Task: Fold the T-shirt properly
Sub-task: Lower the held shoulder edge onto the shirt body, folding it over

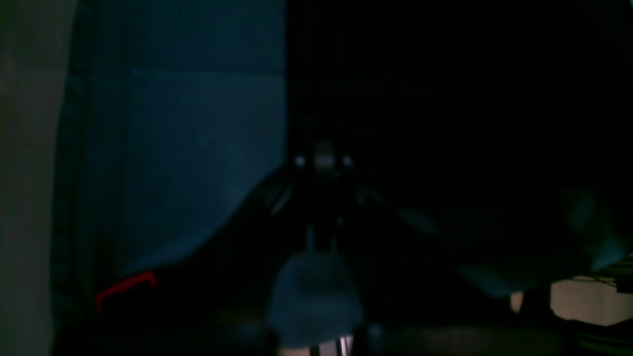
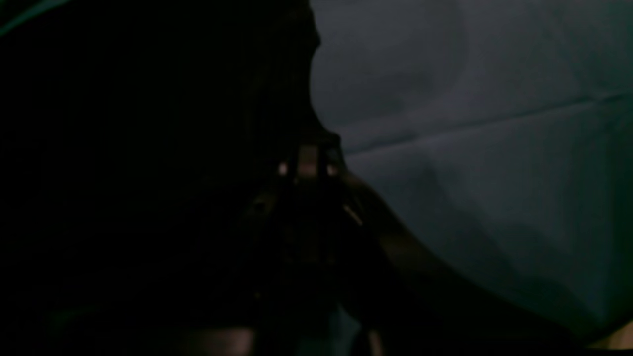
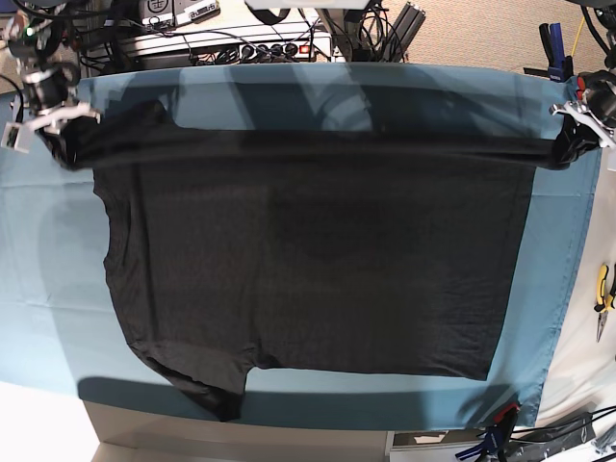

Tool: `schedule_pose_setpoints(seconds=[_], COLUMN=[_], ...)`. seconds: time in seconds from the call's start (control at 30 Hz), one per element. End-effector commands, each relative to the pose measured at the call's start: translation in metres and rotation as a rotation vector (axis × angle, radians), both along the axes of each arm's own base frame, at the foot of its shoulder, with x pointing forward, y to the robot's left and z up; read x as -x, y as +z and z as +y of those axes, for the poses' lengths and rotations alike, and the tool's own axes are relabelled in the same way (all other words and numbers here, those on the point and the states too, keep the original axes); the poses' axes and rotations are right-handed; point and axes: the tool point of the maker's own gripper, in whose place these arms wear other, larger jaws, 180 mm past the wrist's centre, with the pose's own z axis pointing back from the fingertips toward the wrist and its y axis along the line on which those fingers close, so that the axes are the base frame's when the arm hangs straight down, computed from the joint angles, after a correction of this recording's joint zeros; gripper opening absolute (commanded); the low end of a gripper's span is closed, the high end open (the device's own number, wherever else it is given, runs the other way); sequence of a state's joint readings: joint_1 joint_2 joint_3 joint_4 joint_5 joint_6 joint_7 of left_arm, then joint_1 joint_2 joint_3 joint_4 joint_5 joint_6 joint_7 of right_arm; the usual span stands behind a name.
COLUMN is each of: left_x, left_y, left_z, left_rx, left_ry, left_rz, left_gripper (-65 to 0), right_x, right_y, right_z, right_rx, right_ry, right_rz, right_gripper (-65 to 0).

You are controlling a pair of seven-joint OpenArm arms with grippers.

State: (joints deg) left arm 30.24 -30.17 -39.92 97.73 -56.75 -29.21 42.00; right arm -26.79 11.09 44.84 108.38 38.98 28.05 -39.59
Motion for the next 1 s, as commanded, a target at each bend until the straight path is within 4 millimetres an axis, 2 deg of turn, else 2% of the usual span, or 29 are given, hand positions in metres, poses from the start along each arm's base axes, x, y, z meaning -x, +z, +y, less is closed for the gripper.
schedule_pose_setpoints(seconds=[0.0,0.13,0.27,0.4,0.47,0.6,0.97], left_x=[-0.01,-0.018,-0.032,-0.047,-0.053,-0.063,-0.067], left_y=[0.014,0.008,-0.006,-0.013,-0.009,-0.004,-0.006], left_z=[0.004,-0.008,-0.03,-0.041,-0.042,-0.039,-0.018], left_rx=[-0.02,-0.04,-0.063,-0.133,-0.146,-0.171,-0.24], left_ry=[-0.008,-0.047,-0.096,-0.134,-0.14,-0.132,-0.038], left_rz=[-0.052,-0.054,-0.034,-0.035,-0.049,-0.067,-0.055], left_gripper=[-65.0,-65.0,-65.0,-65.0,-65.0,-65.0,-65.0], right_x=[-0.006,-0.018,-0.035,-0.054,-0.06,-0.066,-0.064], right_y=[0.011,0.0,-0.013,-0.019,-0.018,-0.012,-0.01], right_z=[-0.007,-0.008,0.01,0.027,0.03,0.024,0.003], right_rx=[0.013,-0.035,-0.055,-0.03,-0.012,0.022,0.12], right_ry=[-0.014,-0.022,0.028,0.081,0.093,0.077,-0.006], right_rz=[-0.05,-0.057,-0.044,-0.035,-0.039,-0.055,-0.045], right_gripper=[-65.0,-65.0,-65.0,-65.0,-65.0,-65.0,-65.0])
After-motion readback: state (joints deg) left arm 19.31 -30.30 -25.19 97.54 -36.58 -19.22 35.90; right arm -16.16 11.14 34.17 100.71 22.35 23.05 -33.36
